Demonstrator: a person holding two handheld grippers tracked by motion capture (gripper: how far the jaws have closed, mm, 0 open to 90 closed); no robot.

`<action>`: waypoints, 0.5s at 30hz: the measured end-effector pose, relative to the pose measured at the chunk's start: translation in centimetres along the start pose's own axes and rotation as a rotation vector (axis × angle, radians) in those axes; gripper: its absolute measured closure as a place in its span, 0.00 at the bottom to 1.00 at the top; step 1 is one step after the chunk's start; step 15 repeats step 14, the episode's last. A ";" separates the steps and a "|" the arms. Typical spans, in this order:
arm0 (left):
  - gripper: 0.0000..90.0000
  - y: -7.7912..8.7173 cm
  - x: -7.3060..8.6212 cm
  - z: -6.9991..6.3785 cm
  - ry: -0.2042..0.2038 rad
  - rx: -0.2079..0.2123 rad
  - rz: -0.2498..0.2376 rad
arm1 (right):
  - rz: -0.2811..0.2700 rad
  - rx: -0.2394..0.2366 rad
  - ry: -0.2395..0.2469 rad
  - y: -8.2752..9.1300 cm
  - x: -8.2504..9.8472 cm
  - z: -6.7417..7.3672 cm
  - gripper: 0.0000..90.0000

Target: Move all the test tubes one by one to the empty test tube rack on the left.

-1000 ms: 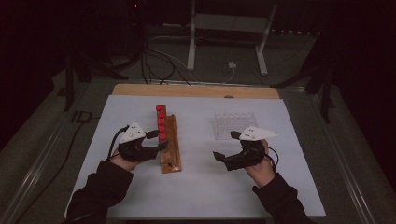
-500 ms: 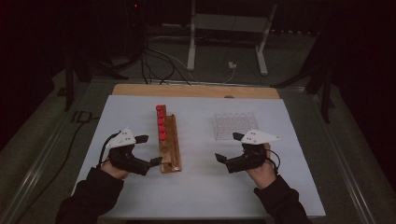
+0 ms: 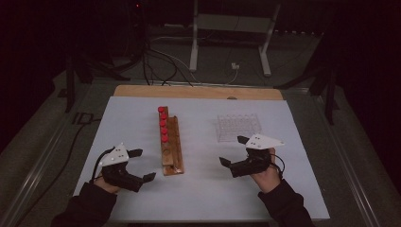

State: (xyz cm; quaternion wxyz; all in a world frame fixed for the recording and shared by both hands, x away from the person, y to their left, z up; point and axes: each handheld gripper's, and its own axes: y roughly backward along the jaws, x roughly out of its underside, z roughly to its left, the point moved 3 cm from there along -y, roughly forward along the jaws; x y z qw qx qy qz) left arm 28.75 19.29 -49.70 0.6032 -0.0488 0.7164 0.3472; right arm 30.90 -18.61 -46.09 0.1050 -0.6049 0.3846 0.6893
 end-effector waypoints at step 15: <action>0.02 -0.6 2.6 -0.1 0.023 -0.033 -0.012 | -0.005 -0.004 0.013 -0.1 0.3 -0.1 0.00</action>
